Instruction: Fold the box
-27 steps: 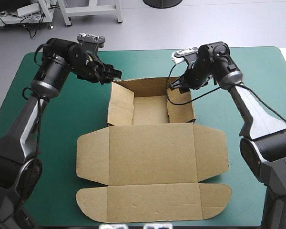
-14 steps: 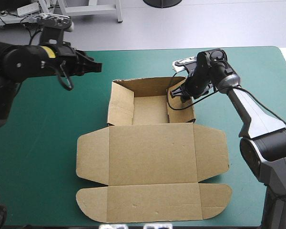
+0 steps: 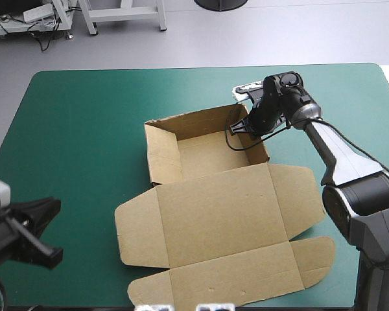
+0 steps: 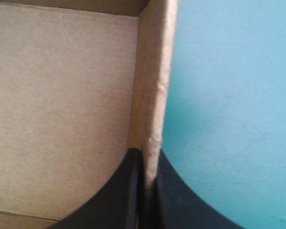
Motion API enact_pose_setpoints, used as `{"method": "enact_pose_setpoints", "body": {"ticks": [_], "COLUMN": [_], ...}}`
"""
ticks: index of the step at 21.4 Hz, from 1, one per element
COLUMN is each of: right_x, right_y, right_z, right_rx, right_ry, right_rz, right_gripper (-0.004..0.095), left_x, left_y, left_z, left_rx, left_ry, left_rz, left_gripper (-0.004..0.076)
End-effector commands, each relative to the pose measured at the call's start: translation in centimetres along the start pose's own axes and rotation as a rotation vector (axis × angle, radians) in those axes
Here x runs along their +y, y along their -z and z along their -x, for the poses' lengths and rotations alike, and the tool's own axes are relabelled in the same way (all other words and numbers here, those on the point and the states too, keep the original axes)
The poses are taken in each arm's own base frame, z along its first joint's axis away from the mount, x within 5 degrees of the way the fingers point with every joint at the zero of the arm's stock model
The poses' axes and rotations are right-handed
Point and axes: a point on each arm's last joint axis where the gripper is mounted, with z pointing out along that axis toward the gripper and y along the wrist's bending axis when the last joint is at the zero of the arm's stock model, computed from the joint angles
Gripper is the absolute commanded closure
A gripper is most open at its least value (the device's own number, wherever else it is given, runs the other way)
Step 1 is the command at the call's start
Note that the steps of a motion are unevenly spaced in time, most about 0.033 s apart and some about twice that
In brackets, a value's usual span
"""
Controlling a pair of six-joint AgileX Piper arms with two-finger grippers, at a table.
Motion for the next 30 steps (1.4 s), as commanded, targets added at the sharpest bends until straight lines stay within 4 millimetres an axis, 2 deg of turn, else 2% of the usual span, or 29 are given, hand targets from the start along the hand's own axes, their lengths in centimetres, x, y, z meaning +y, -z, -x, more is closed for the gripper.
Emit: {"method": "enact_pose_setpoints", "body": {"ticks": [1,2,3,4,6,10,13,16,18,21,23,26,28,30], "right_x": [-3.2,-4.9,-5.8,-7.8,-12.0,-20.6,-26.7,-30.0,-31.6,-32.8,-33.0,-33.1,-33.1,-32.9], "right_y": [4.4,5.7,6.5,7.8,9.3,11.2,13.1,14.1,14.5,14.6,14.3,14.2,14.2,14.3], "right_z": [-0.5,-0.9,-1.1,-1.7,-2.9,-6.8,-11.0,-14.0,-15.7,-17.0,-16.9,-16.3,-16.3,-16.3], "right_rx": [-0.015,-0.029,-0.044,-0.062,-0.071,-0.063,-0.077,-0.102,-0.106,-0.088,-0.093,-0.155,-0.156,-0.15], "right_ry": [0.067,0.03,-0.012,-0.07,-0.184,-0.426,-0.594,-0.691,-0.731,-0.748,-0.708,-0.669,-0.668,-0.674], "right_rz": [-0.315,-0.39,-0.393,-0.402,-0.429,-0.456,-0.511,-0.487,-0.487,-0.498,-0.475,-0.459,-0.462,-0.444], "right_gripper": [0.0911,0.0911,0.0911,0.0912,0.0918,0.0921,0.0921,0.0921,0.092,0.0889,0.0783,0.0541,0.0457,0.0443], "left_x": [-0.5,-0.6,-0.7,-0.7,-0.8,-0.7,-0.6,-0.6,-0.6,-0.6,-0.6,-0.6,-0.6,-0.6], "left_y": [1.3,1.2,1.3,1.2,0.9,0.6,0.6,0.6,0.6,0.6,0.6,0.6,0.6,0.6], "left_z": [-3.6,-5.6,-6.7,-8.0,-9.2,-9.3,-9.1,-9.0,-9.0,-8.9,-8.6,-8.6,-8.6,-8.6], "left_rx": [-0.046,-0.038,-0.043,-0.042,-0.033,-0.041,-0.073,-0.074,-0.074,-0.082,-0.11,-0.113,-0.113,-0.113], "left_ry": [-0.002,-0.002,-0.002,-0.003,0.002,0.004,0.002,0.002,0.003,0.004,0.004,0.004,0.004,0.004], "left_rz": [-0.009,-0.009,-0.009,-0.007,-0.008,-0.003,0.006,0.006,0.004,0.005,0.007,0.008,0.008,0.008], "left_gripper": [0.0683,0.0683,0.0683,0.0683,0.0683,0.0683,0.0683,0.0683,0.0683,0.0683,0.0683,0.0683,0.0683,0.0683]}}
